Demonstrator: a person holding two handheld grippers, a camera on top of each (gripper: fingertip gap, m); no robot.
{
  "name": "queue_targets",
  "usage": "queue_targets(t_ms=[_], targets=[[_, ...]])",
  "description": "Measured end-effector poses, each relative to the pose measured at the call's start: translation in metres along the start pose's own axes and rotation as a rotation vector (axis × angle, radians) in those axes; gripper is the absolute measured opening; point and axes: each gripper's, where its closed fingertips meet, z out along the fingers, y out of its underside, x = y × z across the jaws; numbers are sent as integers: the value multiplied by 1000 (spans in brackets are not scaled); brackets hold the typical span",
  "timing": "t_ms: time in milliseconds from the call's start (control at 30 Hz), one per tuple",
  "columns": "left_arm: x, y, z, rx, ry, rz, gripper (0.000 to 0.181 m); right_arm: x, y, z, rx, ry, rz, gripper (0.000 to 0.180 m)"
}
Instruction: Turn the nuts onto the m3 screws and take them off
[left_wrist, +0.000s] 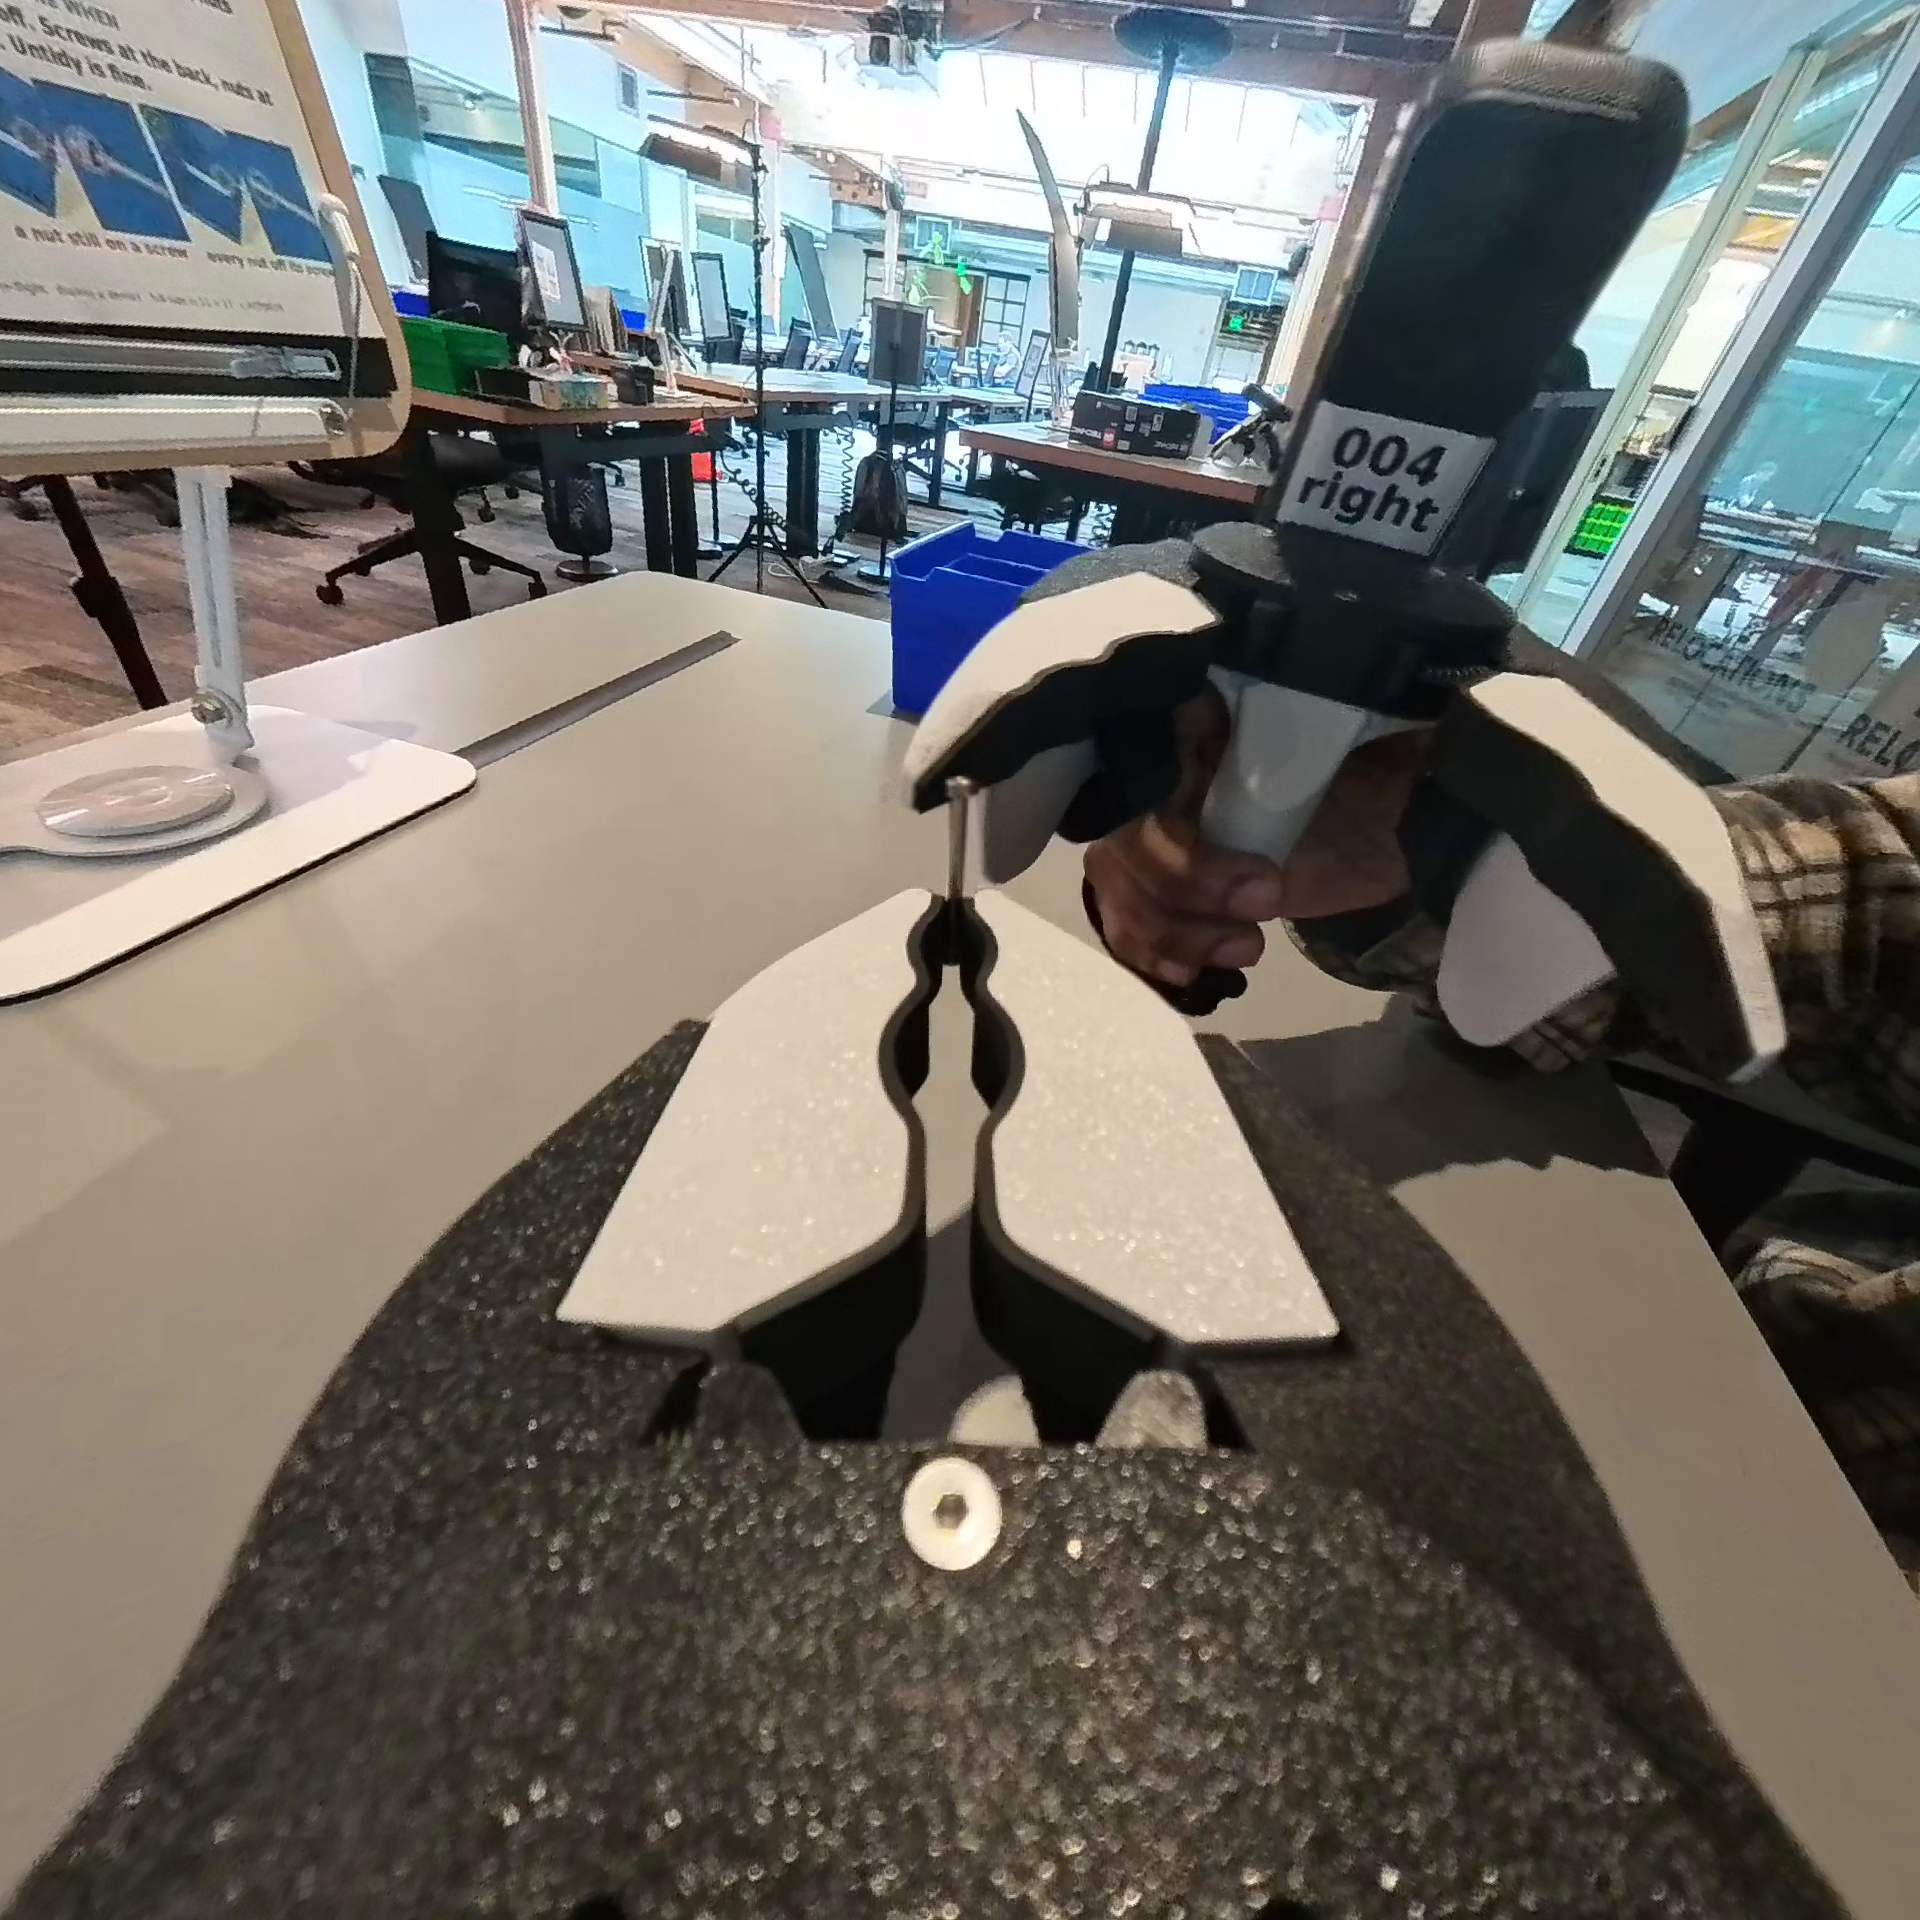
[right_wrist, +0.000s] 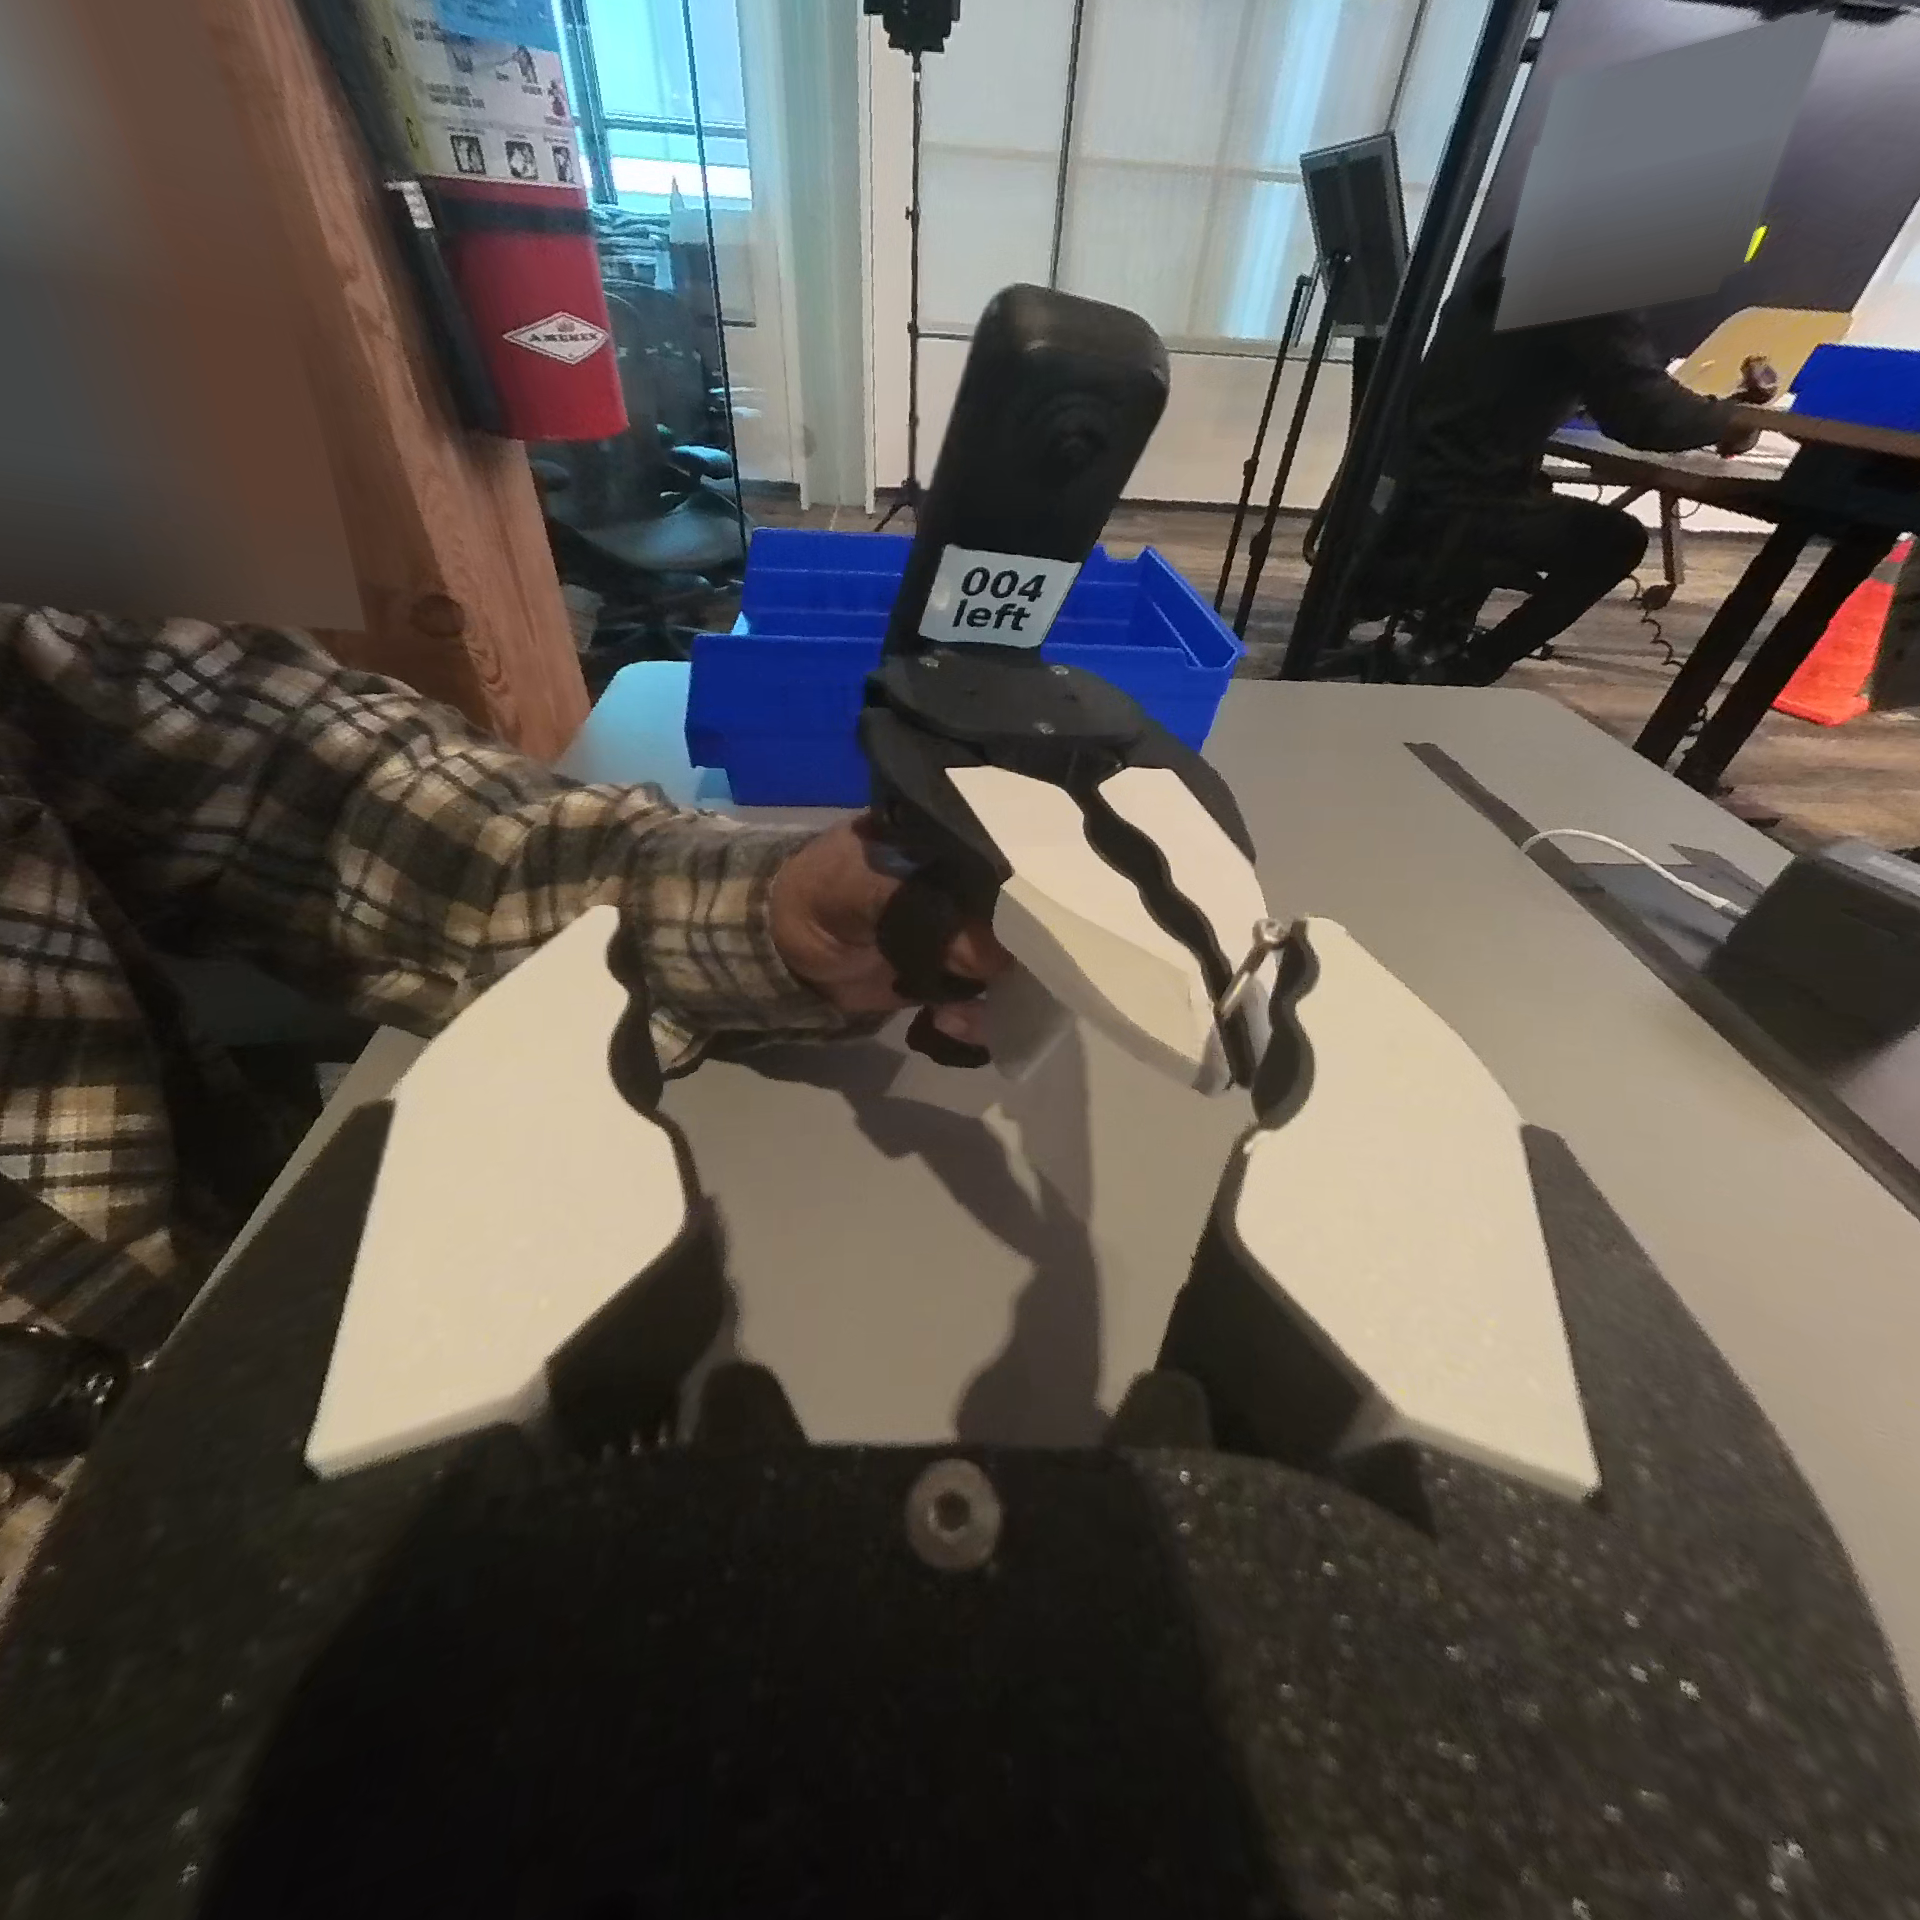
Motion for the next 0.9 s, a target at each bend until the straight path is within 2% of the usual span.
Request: queue_targets(t_ms=[467, 600, 667, 800, 900], targets=[[3, -1, 1, -2, 2, 19, 1, -1, -1, -2, -4, 13, -5, 111], [4, -2, 0, 7, 9, 23, 1, 9, -7, -5, 14, 66, -27, 109], [5, -4, 0, 12, 9, 28, 1, 19, -12, -10, 29, 111, -29, 98], [4, -4, 0, 12, -3, 40, 1, 39, -17, -21, 67, 216, 25, 57], [2, -3, 0, 4, -26, 53, 1, 48, -13, -23, 82, 288, 87, 39]])
